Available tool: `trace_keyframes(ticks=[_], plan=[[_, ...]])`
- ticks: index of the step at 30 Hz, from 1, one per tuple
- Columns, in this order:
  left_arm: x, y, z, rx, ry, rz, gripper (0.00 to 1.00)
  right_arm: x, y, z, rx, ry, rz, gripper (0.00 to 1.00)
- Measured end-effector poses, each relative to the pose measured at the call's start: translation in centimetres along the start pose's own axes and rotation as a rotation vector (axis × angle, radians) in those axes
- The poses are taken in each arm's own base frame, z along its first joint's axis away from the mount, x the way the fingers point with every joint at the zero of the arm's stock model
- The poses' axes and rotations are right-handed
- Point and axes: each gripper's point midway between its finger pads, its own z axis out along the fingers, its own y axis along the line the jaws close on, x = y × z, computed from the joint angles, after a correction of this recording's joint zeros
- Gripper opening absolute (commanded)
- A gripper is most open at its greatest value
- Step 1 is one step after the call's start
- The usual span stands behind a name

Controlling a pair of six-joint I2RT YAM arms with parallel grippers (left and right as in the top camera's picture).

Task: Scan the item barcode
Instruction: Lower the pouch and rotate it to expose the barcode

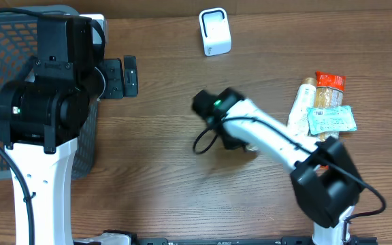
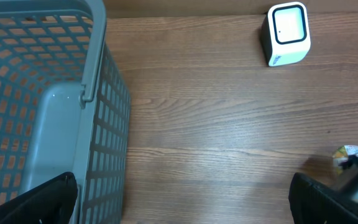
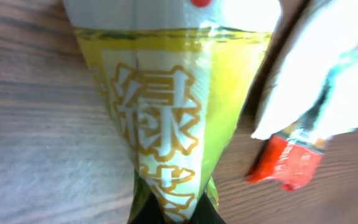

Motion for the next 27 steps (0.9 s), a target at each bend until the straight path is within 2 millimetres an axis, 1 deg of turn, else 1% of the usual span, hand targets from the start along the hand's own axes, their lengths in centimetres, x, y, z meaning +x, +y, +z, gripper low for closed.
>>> trace_keyframes(ticks=[2, 3, 4, 5, 7, 9, 11, 12, 13, 16, 18, 20, 22, 24, 26, 27], plan=[[0.0, 0.0, 0.0, 0.0, 0.0, 0.0, 1.0, -0.3, 0.7, 0.3, 0.094, -0.049, -0.014, 0.12], [0.0, 0.0, 0.0, 0.0, 0.0, 0.0, 1.0, -0.4, 1.3, 0.8, 0.121, -0.057, -0.023, 0.18], [0.0, 0.0, 0.0, 0.0, 0.0, 0.0, 1.0, -0.3, 1.9, 1.5, 0.148, -0.056, -0.041, 0.26], [0.0, 0.0, 0.0, 0.0, 0.0, 0.0, 1.0, 0.0, 2.6, 2.2, 0.175, -0.051, -0.056, 0.28], [0.0, 0.0, 0.0, 0.0, 0.0, 0.0, 1.0, 0.5, 3.7, 2.6, 0.189, -0.047, -0.089, 0.33], [0.0, 0.0, 0.0, 0.0, 0.0, 0.0, 1.0, 1.0, 4.7, 2.2, 0.182, -0.057, -0.115, 0.4], [0.0, 0.0, 0.0, 0.0, 0.0, 0.0, 1.0, 1.6, 6.1, 1.6, 0.163, -0.076, -0.142, 0.52], [0.0, 0.0, 0.0, 0.0, 0.0, 0.0, 1.0, 2.1, 7.6, 1.0, 0.143, -0.099, -0.167, 0.57], [0.0, 0.0, 0.0, 0.0, 0.0, 0.0, 1.0, 2.4, 8.8, 0.5, 0.119, -0.12, -0.189, 0.64], [0.0, 0.0, 0.0, 0.0, 0.0, 0.0, 1.0, 3.2, 11.6, -0.4, 0.058, -0.162, -0.239, 0.81], [0.0, 0.0, 0.0, 0.0, 0.0, 0.0, 1.0, 3.8, 12.8, -0.9, 0.035, -0.176, -0.273, 0.83], [0.0, 0.0, 0.0, 0.0, 0.0, 0.0, 1.0, 4.2, 13.4, -1.1, 0.021, -0.178, -0.288, 0.84], [0.0, 0.0, 0.0, 0.0, 0.0, 0.0, 1.0, 4.2, 13.2, -1.1, 0.022, -0.167, -0.284, 0.84], [0.0, 0.0, 0.0, 0.0, 0.0, 0.0, 1.0, 4.2, 12.5, -1.2, 0.03, -0.143, -0.265, 0.84], [0.0, 0.0, 0.0, 0.0, 0.0, 0.0, 1.0, 3.5, 12.0, -1.7, 0.024, -0.134, -0.231, 0.86], [0.0, 0.0, 0.0, 0.0, 0.0, 0.0, 1.0, 2.8, 11.7, -2.1, 0.01, -0.137, -0.205, 0.87]])
